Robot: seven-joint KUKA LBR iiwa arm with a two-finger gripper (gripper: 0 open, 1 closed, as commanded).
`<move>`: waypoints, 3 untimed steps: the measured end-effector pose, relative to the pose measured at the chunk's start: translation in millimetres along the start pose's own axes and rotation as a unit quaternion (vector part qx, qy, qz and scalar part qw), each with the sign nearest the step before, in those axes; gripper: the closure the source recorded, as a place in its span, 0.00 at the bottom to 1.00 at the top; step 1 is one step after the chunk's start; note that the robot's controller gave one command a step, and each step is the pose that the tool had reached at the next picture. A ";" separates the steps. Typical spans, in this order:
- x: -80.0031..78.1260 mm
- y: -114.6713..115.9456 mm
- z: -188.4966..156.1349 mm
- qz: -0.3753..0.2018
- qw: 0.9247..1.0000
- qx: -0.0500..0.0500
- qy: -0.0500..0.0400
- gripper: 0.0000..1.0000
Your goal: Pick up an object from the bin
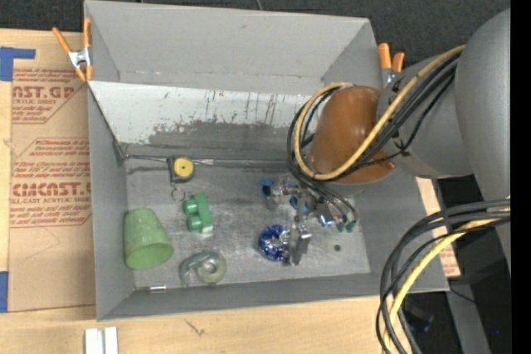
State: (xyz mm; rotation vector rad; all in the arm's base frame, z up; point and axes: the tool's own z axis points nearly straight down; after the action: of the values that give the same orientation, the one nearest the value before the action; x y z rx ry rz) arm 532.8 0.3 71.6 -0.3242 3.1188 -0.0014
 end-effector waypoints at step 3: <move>-18.2 3.3 -217.1 -0.019 1.000 0.001 -0.003 1.00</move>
Offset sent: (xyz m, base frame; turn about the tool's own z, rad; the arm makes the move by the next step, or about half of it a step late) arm 0.0000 0.0000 0.0000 0.0000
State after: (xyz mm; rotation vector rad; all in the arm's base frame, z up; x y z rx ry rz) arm 548.6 7.4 288.8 -0.3838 3.1051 -0.0037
